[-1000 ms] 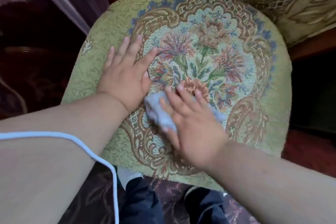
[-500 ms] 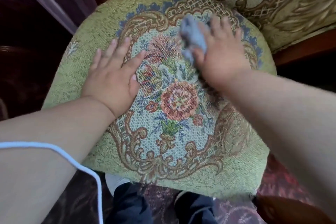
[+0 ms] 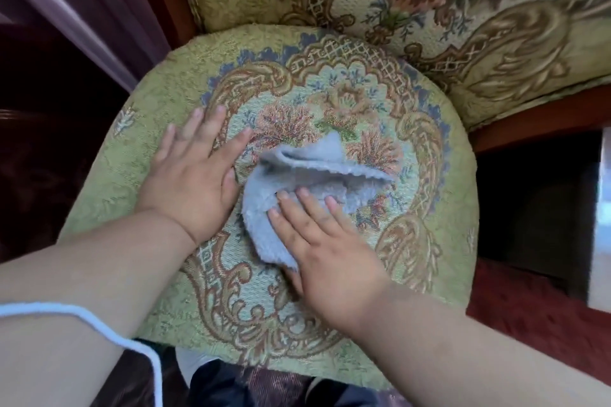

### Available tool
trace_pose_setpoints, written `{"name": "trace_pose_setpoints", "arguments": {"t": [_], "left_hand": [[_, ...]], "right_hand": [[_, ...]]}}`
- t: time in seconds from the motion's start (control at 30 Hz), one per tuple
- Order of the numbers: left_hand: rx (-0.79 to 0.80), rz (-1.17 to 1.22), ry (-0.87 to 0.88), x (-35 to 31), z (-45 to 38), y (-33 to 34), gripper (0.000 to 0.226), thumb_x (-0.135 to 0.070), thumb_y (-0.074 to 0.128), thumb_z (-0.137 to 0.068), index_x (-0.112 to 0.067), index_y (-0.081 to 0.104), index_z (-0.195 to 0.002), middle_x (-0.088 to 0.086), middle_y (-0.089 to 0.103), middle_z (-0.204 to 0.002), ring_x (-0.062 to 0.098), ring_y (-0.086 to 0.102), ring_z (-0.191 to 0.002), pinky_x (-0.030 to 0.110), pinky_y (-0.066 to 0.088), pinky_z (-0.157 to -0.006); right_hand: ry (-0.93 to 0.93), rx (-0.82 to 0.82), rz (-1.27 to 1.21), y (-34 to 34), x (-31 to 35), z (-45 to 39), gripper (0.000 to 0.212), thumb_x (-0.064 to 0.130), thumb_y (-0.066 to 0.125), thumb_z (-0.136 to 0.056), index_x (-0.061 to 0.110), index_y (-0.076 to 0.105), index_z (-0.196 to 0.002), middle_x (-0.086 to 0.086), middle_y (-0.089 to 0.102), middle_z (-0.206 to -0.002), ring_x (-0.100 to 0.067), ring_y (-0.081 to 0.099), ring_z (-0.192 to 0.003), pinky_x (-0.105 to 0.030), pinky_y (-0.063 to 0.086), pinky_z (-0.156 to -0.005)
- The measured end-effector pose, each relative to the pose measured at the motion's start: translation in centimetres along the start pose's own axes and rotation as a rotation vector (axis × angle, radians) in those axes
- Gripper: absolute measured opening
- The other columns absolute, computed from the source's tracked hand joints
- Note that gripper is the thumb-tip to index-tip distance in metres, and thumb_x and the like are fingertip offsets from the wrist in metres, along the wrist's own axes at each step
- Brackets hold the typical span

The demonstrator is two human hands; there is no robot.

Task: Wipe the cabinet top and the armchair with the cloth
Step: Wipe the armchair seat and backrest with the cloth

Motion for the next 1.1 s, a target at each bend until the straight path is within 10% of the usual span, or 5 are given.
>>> {"name": "trace_pose_setpoints", "arguments": {"t": [0.27, 0.43, 0.83, 0.93, 1.1], "left_hand": [[-0.012, -0.014, -0.016, -0.2, 0.1, 0.0, 0.063, -0.035, 0.030, -0.088, -0.033, 0.018, -0.150, 0.007, 0.018, -0.162, 0.028, 0.011, -0.149, 0.041, 0.002, -0.120], [0.006, -0.044, -0.027, 0.0, 0.2, 0.4, 0.064, -0.035, 0.029, -0.089, -0.038, 0.011, -0.150, 0.002, 0.012, -0.163, 0.025, 0.005, -0.149, 0.038, 0.000, -0.119], [0.023, -0.030, -0.024, 0.3, 0.0, 0.6, 0.064, -0.034, 0.032, -0.088, -0.037, 0.017, -0.150, 0.001, 0.013, -0.162, 0.024, 0.006, -0.149, 0.036, -0.004, -0.119], [0.024, -0.011, -0.031, 0.2, 0.0, 0.5, 0.064, -0.034, 0.031, -0.089, -0.036, 0.015, -0.150, 0.001, 0.013, -0.162, 0.024, 0.005, -0.149, 0.039, -0.001, -0.120], [0.032, 0.039, -0.010, 0.0, 0.5, 0.0, 0.061, -0.033, 0.027, -0.089, -0.034, 0.021, -0.150, 0.001, 0.012, -0.162, 0.022, 0.004, -0.149, 0.040, -0.002, -0.120]], "right_hand": [[0.208, -0.100, 0.071, -5.5, -8.2, -7.1, 0.071, 0.074, 0.029, -0.085, 0.042, 0.025, -0.148, -0.013, 0.006, -0.163, -0.041, 0.001, -0.147, -0.063, 0.003, -0.115], [0.364, -0.223, -0.020, -7.1, -9.8, -9.7, 0.059, 0.037, 0.053, -0.093, 0.033, 0.034, -0.148, -0.017, 0.031, -0.156, -0.039, 0.028, -0.141, -0.051, 0.025, -0.113], [-0.285, -0.024, -0.078, -1.9, -2.2, -0.1, 0.075, 0.011, 0.083, -0.067, 0.024, 0.054, -0.134, -0.012, 0.051, -0.144, -0.034, 0.047, -0.131, -0.053, 0.036, -0.106], [0.011, -0.186, -0.019, -5.8, -9.3, -4.7, 0.074, 0.001, 0.073, -0.070, 0.026, 0.049, -0.135, -0.016, 0.053, -0.135, -0.037, 0.053, -0.119, -0.043, 0.044, -0.096], [0.369, -0.337, -0.062, -7.9, -13.2, -7.4, 0.062, 0.028, 0.055, -0.086, 0.021, 0.041, -0.146, -0.017, 0.036, -0.154, -0.032, 0.025, -0.144, -0.038, 0.015, -0.116]]}}
Point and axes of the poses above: each hand's wrist, its own z-axis away from the middle knuckle, its own y-axis out of the palm, x = y × z, the point moved 5 cm from there along -z, towards the middle knuckle
